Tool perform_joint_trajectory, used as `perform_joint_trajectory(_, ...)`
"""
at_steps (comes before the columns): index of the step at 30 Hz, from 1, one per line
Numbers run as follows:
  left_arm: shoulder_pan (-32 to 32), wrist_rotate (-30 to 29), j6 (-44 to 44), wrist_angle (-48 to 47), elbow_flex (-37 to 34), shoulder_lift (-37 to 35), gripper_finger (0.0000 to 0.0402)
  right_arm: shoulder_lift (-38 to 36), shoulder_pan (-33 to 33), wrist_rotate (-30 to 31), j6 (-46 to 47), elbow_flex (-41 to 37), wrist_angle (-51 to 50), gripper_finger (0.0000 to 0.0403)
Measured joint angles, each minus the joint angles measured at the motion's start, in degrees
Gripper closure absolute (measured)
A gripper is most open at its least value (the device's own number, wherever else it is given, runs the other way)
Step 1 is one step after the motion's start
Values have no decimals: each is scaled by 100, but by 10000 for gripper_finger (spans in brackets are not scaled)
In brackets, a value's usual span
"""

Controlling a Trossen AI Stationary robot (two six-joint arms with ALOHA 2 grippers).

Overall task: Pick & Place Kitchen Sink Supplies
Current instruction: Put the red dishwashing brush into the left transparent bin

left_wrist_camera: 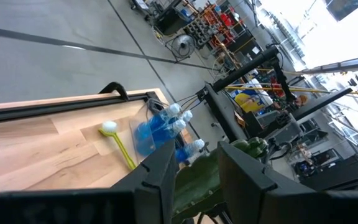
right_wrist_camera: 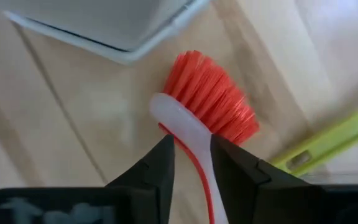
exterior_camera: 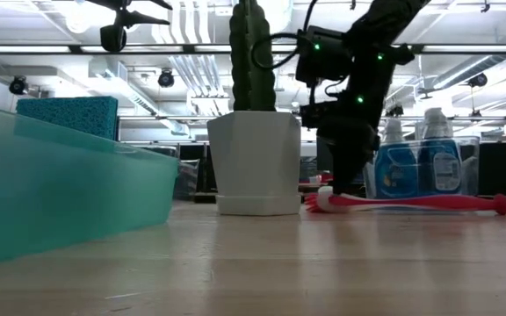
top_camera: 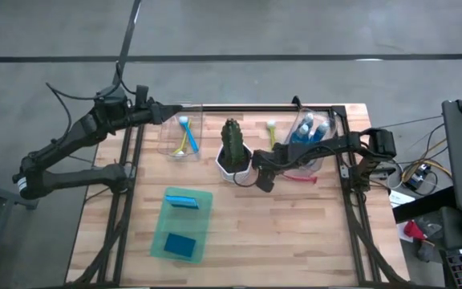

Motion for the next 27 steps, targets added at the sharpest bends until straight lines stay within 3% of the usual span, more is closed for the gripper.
perform_joint_trajectory(12, 0, 1, 19, 0, 0, 0, 291, 21, 4, -194, -43, 599, -526, 391)
perform_joint_trajectory(16, 2, 1, 14, 0, 0, 0, 291, 19, 15, -329, -25, 657, -590, 394)
perform_joint_trajectory(23, 4, 92, 13, -2, 0, -2, 291, 9, 365, -1129, 334, 682, -821, 394)
perform_joint_trajectory(25, 4, 115, 16, -2, 0, -4, 291, 0, 588, -1069, 465, 662, -1064, 394)
perform_joint_trajectory(27, 4, 119, 40, -2, -2, -4, 291, 1, 817, -640, 604, 600, -1160, 394)
